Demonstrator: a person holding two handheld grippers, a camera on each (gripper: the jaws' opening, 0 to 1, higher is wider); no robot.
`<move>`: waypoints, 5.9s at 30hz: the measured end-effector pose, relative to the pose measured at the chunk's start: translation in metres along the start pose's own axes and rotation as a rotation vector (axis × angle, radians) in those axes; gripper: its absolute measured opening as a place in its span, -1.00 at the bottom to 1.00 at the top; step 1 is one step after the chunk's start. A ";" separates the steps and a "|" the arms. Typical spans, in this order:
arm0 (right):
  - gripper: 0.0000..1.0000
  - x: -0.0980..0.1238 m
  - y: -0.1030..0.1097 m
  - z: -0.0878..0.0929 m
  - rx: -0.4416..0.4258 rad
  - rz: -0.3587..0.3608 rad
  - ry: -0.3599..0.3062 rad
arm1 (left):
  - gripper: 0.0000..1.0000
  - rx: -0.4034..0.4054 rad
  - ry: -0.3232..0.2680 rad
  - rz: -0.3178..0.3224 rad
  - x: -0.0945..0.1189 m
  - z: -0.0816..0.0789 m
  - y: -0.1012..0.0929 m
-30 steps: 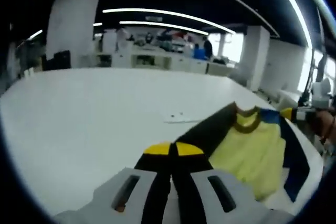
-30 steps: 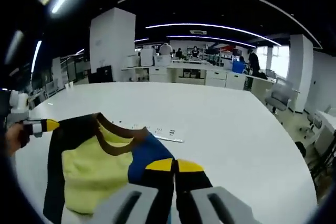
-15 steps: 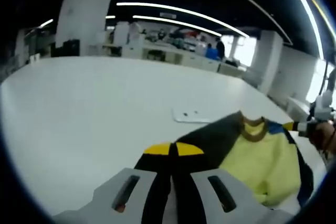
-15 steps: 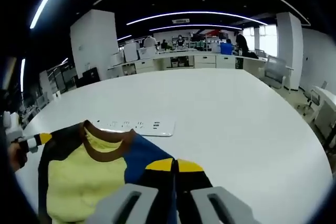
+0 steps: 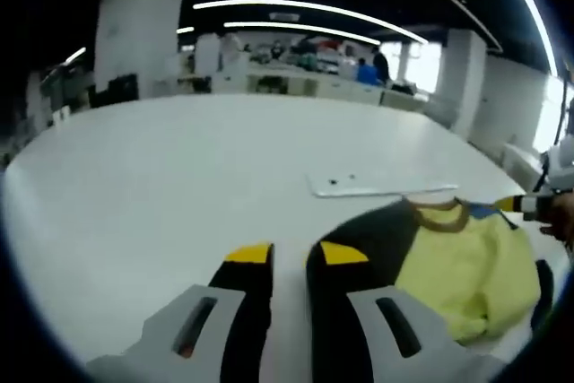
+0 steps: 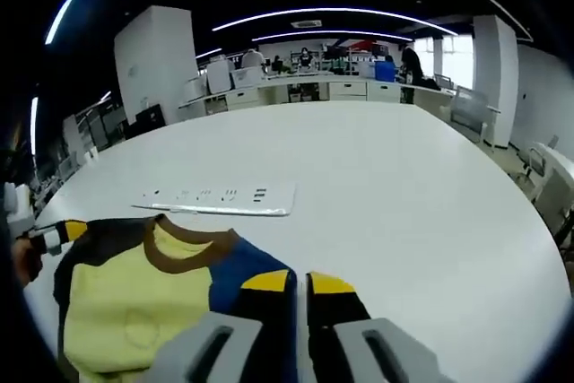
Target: Fold the garment on the visible template until the final outline fits inside the template.
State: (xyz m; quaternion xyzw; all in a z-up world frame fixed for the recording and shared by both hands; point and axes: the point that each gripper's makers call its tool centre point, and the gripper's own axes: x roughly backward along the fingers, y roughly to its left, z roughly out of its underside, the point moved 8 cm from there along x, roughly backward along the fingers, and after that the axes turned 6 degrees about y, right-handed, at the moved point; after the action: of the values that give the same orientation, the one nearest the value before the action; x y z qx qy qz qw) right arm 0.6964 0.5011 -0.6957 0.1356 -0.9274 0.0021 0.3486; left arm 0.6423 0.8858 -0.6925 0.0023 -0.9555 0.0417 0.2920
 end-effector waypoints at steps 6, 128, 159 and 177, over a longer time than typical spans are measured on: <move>-0.24 0.028 0.016 -0.007 0.064 -0.075 -0.041 | -0.28 -0.020 -0.021 0.049 0.033 -0.003 -0.014; -1.00 0.121 -0.177 0.071 0.131 0.273 0.311 | -0.97 -0.087 0.209 -0.056 0.074 0.058 0.045; 0.83 0.127 0.035 0.048 0.432 -0.258 0.092 | 0.87 -0.318 -0.027 0.158 0.173 0.031 -0.019; 0.14 0.115 0.111 0.082 0.549 -0.384 0.146 | 0.95 -0.311 -0.031 0.229 0.211 0.051 -0.042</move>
State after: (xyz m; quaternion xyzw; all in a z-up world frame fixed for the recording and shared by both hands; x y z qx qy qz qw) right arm 0.5319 0.5714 -0.6731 0.3960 -0.8224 0.1959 0.3584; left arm 0.4402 0.8444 -0.6139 -0.1507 -0.9489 -0.0736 0.2673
